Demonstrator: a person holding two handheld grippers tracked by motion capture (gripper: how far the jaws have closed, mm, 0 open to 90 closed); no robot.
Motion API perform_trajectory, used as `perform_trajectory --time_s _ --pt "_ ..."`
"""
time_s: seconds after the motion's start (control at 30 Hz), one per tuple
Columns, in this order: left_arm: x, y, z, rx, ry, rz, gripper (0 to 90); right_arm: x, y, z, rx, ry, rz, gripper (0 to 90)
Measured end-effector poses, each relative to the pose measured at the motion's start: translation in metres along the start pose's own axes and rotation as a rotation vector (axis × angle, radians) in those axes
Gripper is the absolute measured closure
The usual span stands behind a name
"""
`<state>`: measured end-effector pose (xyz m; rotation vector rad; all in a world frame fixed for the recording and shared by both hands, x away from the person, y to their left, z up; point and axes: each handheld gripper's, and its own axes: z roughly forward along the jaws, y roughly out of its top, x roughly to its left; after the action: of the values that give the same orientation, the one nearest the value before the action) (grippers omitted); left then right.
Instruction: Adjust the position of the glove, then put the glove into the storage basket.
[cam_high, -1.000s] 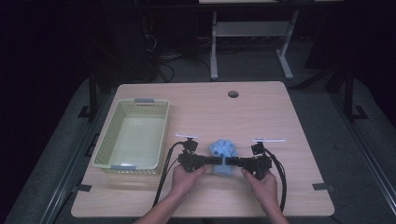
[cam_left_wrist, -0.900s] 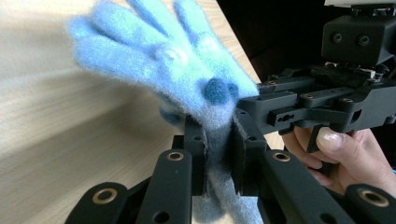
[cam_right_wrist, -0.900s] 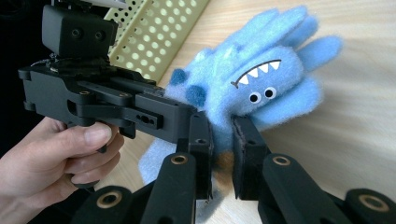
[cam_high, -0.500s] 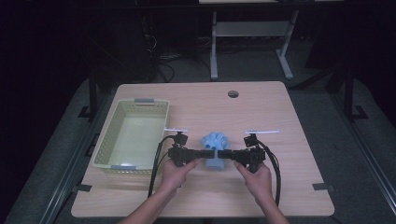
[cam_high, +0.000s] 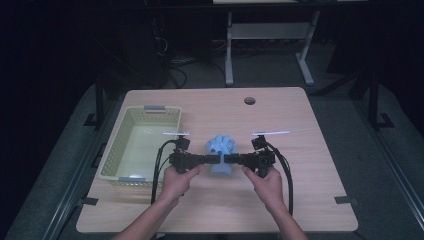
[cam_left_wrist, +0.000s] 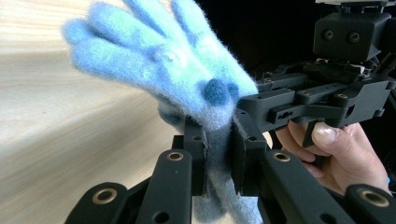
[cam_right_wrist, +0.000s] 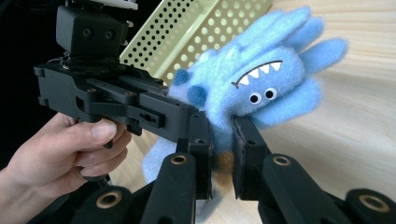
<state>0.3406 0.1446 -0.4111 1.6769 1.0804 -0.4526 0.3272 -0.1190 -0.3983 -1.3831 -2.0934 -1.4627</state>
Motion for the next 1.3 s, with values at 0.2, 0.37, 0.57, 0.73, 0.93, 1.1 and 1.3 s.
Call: perform_trajectory --time_s 0.2,0.37,0.57,0.73,0.93,1.1,1.3 --pt "0.001 0.001 -0.01 -0.008 0.009 0.002 78.2 0.006 0.005 0.009 0.019 -0.002 -0.021 80.0" --pt "0.001 0.001 -0.017 -0.017 0.012 0.006 78.2 0.012 0.009 0.012 0.024 0.0 -0.034 79.9" --pt "0.003 0.003 -0.026 -0.024 0.006 0.003 78.2 0.018 0.013 0.018 0.027 0.003 -0.039 79.8" --pt "0.005 0.006 -0.035 -0.039 0.006 -0.001 78.3 0.024 0.019 0.023 0.029 0.003 -0.059 79.8" --pt "0.005 0.012 -0.046 -0.044 0.02 0.002 78.4 0.032 0.027 0.031 0.03 0.001 -0.086 79.8" --pt "0.006 0.016 -0.055 -0.045 0.023 0.002 78.4 0.037 0.032 0.037 0.027 0.011 -0.087 79.7" --pt "0.012 0.018 -0.068 -0.06 0.021 -0.004 78.6 0.044 0.04 0.047 0.039 0.018 -0.104 79.6"
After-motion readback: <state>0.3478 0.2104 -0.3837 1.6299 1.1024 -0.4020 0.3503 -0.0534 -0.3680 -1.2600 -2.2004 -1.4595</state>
